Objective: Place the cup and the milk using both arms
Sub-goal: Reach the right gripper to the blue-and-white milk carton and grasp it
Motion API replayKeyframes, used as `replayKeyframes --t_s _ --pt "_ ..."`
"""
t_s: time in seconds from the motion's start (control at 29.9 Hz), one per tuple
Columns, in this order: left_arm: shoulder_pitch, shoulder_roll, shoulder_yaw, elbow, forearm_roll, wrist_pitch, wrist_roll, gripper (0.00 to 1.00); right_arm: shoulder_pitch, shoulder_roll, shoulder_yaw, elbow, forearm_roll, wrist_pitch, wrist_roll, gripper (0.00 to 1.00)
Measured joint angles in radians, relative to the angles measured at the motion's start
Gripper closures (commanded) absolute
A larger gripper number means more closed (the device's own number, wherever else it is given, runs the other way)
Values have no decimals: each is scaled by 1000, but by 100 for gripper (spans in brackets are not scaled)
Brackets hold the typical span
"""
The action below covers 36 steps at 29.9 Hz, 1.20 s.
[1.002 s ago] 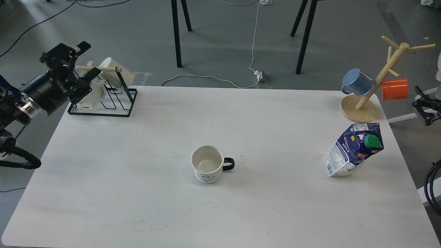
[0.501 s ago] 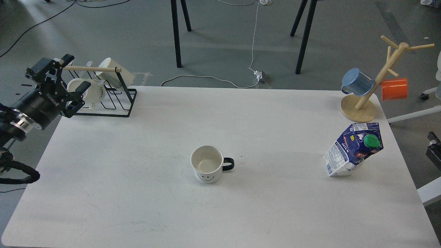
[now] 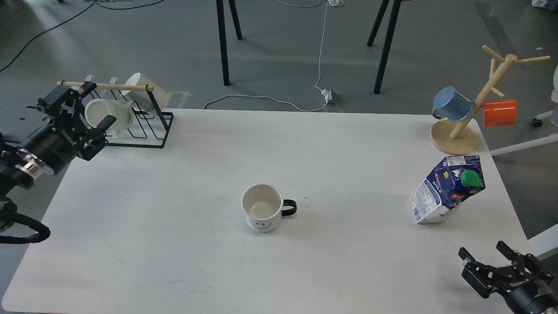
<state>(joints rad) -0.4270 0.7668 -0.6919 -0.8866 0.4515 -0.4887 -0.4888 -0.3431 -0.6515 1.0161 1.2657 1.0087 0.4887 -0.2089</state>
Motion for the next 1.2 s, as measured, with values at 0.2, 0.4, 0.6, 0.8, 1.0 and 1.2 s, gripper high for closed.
replayKeyframes --t_s 0.2,0.4,0.6,0.8,1.0,1.2 --pt "8 -5 2 -1 85 0 0 4 95 41 -26 -10 -11 0 10 1" --pt "9 -13 4 -3 105 0 0 4 147 54 -27 -14 -15 0 11 1" --pt "22 -15 4 -3 117 0 0 4 175 55 -24 -37 -15 0 13 1" --pt "23 -15 3 -3 134 0 0 4 219 73 -25 -68 -15 0 13 1" --pt "26 -15 6 -2 135 0 0 4 261 106 -26 -102 -16 0 14 2" --pt "40 -15 3 -1 154 0 0 4 272 133 -27 -116 -16 0 21 31"
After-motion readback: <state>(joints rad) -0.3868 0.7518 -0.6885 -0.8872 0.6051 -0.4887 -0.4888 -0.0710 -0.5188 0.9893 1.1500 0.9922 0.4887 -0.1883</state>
